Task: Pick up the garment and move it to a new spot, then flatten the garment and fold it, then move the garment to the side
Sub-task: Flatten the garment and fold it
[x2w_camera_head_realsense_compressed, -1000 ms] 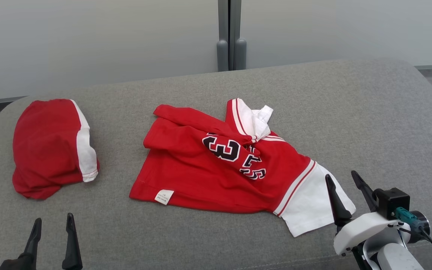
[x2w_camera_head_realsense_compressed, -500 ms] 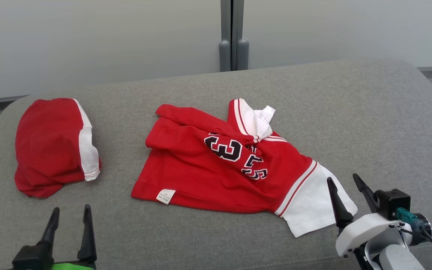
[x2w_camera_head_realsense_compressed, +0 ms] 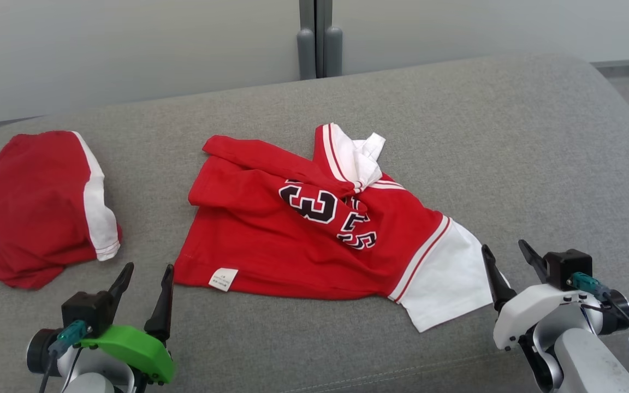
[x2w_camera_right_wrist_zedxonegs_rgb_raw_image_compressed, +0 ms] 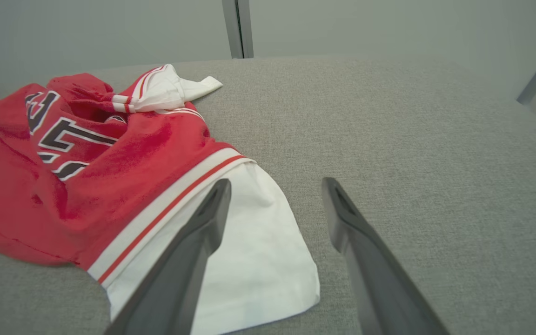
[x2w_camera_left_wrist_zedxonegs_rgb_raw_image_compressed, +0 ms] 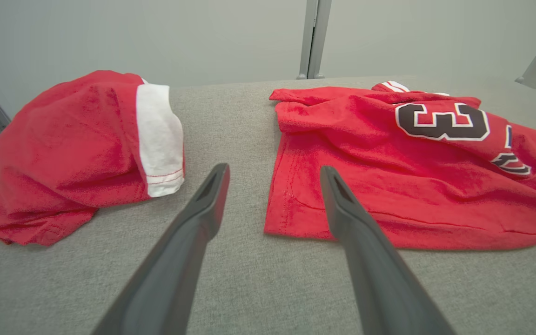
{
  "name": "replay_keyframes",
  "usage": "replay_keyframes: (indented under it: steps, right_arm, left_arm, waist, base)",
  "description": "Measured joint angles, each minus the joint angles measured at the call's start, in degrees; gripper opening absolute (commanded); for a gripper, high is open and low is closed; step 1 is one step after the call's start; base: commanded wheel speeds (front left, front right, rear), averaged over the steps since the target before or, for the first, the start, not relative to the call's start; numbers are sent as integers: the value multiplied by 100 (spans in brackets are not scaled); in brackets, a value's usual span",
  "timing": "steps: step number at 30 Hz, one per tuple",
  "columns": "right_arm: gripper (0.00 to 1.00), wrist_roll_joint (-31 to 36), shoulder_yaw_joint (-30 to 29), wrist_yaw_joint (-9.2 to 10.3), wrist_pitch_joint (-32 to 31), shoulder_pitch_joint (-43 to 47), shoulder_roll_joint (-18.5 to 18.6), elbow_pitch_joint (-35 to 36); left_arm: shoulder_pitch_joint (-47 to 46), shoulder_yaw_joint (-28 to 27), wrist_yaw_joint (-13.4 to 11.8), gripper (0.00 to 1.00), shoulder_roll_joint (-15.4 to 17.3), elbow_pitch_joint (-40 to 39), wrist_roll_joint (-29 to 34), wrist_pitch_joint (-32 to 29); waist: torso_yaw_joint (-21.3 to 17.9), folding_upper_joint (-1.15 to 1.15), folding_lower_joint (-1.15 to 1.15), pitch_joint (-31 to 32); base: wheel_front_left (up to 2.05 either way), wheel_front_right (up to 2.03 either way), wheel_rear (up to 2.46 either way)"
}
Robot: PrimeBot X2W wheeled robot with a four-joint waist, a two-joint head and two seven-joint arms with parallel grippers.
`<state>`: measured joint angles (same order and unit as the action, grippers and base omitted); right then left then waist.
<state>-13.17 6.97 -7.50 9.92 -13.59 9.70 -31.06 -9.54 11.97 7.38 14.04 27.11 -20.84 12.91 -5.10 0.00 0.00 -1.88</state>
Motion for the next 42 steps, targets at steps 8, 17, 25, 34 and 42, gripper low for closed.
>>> replay_keyframes:
  steps: [8,17,25,34,42]
  right_arm:
    - [100,11,26,0,78,-490,-20,-669]
    - [100,-111,138,0,182,-627,-111,-1117]
    - [100,-245,293,0,255,-790,-149,-1417]
    - [100,-338,500,0,302,-969,-230,-1712]
    - [0,-417,669,0,270,-1150,-278,-2041]
  left_arm:
    - [-807,842,1,100,376,804,-655,54]
    - [-1259,1419,1,100,580,1406,-1138,134]
    - [-1585,1902,1,100,681,1906,-1510,179]
    - [-1831,2351,1,100,767,2298,-1940,186]
    - [-1969,2760,1,0,797,2423,-2260,202]
  waist:
    - [-200,0,0,-448]
    - [-421,0,0,-700]
    - [-521,0,0,-784]
    - [-594,0,0,-842]
    - [-604,0,0,-859]
  base:
    - [0,0,0]
    - [0,0,0]
    - [0,0,0]
    - [0,0,0]
    - [0,0,0]
